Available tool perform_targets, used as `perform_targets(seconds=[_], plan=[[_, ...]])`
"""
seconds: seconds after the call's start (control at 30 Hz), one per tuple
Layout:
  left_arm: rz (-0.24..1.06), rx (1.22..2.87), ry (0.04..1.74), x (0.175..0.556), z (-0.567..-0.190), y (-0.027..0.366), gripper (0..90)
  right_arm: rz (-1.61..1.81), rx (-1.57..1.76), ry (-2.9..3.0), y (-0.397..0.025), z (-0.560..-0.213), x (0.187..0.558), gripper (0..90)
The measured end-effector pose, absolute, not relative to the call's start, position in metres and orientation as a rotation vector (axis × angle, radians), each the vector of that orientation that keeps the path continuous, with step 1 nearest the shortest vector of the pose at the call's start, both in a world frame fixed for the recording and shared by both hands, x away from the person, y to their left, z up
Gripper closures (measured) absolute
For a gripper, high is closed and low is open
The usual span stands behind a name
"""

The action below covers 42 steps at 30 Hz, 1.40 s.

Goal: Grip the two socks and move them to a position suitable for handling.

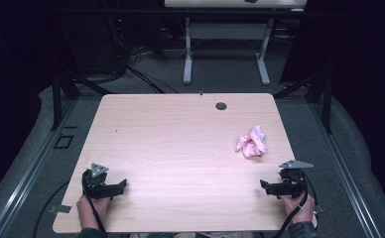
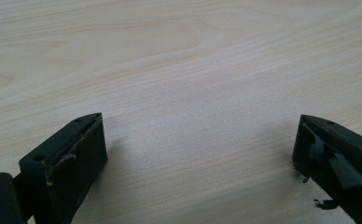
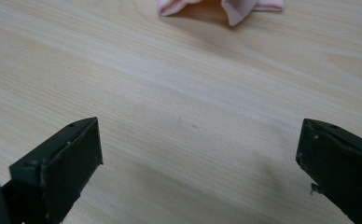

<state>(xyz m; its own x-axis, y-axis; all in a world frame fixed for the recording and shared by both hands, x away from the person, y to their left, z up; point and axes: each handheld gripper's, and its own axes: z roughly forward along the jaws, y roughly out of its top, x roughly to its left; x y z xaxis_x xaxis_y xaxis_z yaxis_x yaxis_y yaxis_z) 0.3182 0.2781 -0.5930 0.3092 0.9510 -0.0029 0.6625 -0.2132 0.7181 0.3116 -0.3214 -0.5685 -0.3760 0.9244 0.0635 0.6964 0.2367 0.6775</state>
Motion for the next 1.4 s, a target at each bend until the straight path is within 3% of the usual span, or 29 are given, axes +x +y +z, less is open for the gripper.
perform_targets(seconds=[0.53,1.0,1.4], plan=[[0.602,1.958,1.428,0.318,-0.593,0.278,2.9,0.927,1.452,2.206,-0.314,-0.537,0.332,0.0],[0.602,1.959,1.428,0.318,-0.593,0.278,2.9,0.957,1.432,2.210,-0.302,-0.517,0.380,1.6],[0.602,1.959,1.425,0.318,-0.593,0.278,3.1,0.895,1.494,2.222,-0.297,-0.505,0.431,17.3]])
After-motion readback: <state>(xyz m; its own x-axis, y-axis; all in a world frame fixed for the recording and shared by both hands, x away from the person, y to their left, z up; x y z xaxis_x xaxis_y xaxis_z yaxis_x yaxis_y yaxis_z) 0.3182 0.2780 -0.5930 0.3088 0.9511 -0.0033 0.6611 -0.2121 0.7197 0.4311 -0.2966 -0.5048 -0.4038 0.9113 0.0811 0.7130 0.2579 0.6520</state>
